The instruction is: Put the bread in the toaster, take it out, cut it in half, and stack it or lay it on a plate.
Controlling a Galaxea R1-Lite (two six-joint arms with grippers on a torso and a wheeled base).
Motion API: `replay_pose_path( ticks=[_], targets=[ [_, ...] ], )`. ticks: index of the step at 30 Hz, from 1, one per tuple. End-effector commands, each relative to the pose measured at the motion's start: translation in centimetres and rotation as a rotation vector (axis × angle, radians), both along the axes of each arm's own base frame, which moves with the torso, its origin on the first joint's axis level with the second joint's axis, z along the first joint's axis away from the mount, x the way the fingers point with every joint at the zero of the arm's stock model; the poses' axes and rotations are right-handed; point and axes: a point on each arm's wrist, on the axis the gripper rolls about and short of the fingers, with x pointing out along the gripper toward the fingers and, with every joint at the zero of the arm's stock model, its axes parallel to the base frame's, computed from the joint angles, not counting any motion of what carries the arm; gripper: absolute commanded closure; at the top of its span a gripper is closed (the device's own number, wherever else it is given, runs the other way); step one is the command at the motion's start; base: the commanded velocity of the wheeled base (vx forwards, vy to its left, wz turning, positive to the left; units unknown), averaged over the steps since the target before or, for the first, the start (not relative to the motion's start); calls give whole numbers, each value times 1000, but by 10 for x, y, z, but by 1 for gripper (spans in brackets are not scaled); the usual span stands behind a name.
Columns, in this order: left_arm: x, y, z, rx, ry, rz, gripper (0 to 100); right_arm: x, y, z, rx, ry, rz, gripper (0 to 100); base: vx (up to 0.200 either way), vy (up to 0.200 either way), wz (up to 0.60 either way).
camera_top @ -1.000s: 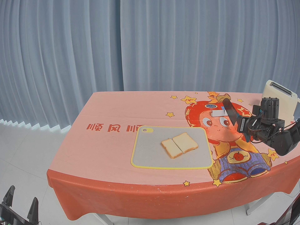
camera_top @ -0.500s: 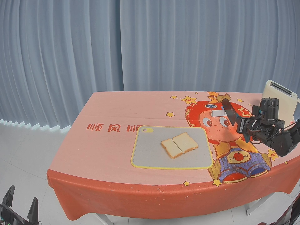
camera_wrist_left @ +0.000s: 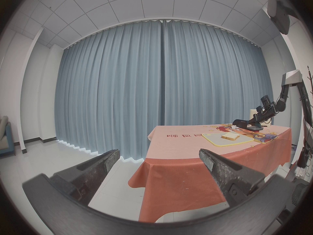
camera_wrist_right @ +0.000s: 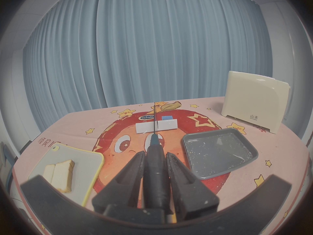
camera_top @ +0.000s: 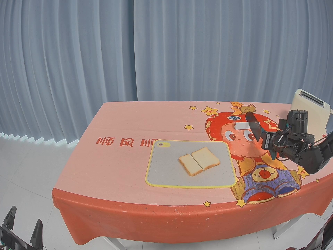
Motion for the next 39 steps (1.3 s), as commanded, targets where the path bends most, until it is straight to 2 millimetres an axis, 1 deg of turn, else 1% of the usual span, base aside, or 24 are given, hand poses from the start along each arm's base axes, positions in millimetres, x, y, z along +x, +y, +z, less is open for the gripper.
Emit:
replay_pose_path(
  ticks=[1, 32, 33, 39],
  targets=[
    [1, 0, -5, 0, 7, 2, 0, 2, 0, -3, -1, 8, -2, 100, 0, 0, 0],
    [1, 0, -5, 0, 7, 2, 0, 1, 1, -7, -7, 23, 3, 100, 0, 0, 0],
    [1, 0, -5, 0, 7, 0, 0, 1, 1, -7, -7, 23, 3, 0, 0, 0, 0],
    [1, 0, -5, 0, 7, 2, 0, 2, 0, -5, 0, 14, -1, 0, 0, 0, 0]
  ],
)
